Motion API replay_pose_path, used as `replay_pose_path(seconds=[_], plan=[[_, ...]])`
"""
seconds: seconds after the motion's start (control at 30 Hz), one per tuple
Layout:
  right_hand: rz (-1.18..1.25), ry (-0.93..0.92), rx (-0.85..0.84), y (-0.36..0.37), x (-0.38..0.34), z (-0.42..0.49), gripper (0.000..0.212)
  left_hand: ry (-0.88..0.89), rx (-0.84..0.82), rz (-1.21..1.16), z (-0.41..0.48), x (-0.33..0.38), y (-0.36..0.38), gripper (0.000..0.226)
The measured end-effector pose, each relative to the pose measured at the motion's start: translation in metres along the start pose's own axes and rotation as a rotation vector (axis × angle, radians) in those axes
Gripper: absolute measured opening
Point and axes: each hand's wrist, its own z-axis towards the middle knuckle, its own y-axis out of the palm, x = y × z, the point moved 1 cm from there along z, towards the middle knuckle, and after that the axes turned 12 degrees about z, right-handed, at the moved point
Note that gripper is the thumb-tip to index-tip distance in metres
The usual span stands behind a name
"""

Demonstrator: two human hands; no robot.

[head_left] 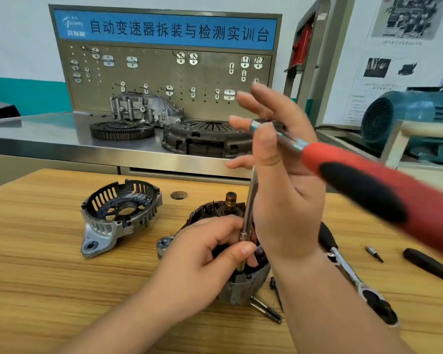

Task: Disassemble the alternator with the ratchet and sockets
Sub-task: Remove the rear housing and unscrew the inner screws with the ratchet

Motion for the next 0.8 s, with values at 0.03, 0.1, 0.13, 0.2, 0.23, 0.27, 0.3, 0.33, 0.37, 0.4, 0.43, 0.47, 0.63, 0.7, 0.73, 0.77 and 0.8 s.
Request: replay_pose_path(seconds=[0.03,0.1,0.13,0.2,0.23,0.27,0.3,0.33,0.37,0.4,0.43,0.47,0.63,0.7,0.73,0.77,0.8], plan=[[0.119,0.099,0.034,0.001,0.0002,0.001,0.021,0.011,-0.008,0.022,0.0006,-0.0002,-0.0007,0.024],[0.406,0.323,0.093,0.0013,0.0016,0.002,0.034,0.061,-0.015,0.084,0.0023,0.0007,-0.0022,0.02],[0.508,0.418,0.104,0.0005,0.0028,0.0021,0.044,0.092,-0.009,0.119,0.003,0.0022,-0.0031,0.017],[0.568,0.517,0.097,0.0005,0.0039,0.0028,0.055,0.113,-0.009,0.147,0.0044,0.0033,-0.0038,0.017],[0.554,0.517,0.086,0.0008,0.0048,0.0027,0.054,0.093,-0.02,0.129,0.0048,0.0021,-0.0037,0.02],[0.524,0.49,0.072,0.0011,0.0056,0.0023,0.05,0.067,-0.034,0.102,0.0045,0.0005,-0.0033,0.024],[0.463,0.434,0.058,0.0007,0.0057,0.0016,0.042,0.044,-0.041,0.074,0.0037,-0.0003,-0.0031,0.026],[0.391,0.357,0.039,-0.0005,0.0042,0.0025,0.032,0.029,-0.037,0.052,0.0033,-0.0001,-0.0032,0.028],[0.319,0.279,0.024,-0.0021,0.0025,0.004,0.028,0.02,-0.029,0.044,0.003,0.0011,-0.0029,0.029],[0.265,0.224,0.008,-0.0035,0.001,0.0055,0.029,0.013,-0.021,0.048,0.003,0.0025,-0.0028,0.031],[0.237,0.207,-0.012,-0.0045,0.0004,0.0067,0.029,0.008,-0.016,0.056,0.003,0.0035,-0.0024,0.032],[0.241,0.218,-0.032,-0.0046,-0.0002,0.0075,0.028,0.003,-0.011,0.061,0.0031,0.0036,-0.0021,0.033],[0.551,0.513,-0.021,0.0004,0.0005,0.0045,0.051,0.022,-0.021,0.058,0.0044,0.0038,-0.0033,0.032],[0.594,0.609,-0.011,-0.0002,0.0016,0.004,0.058,0.02,-0.034,0.053,0.0044,0.0037,-0.0024,0.027],[0.599,0.619,-0.01,0.0005,0.0018,0.0035,0.056,0.012,-0.038,0.045,0.0039,0.0035,-0.0016,0.024],[0.591,0.6,-0.002,0.0008,0.0025,0.0034,0.052,0.0,-0.04,0.028,0.0033,0.0032,-0.0008,0.023],[0.571,0.552,-0.003,0.0013,0.0026,0.0033,0.045,-0.014,-0.035,0.005,0.003,0.0028,-0.0002,0.023]])
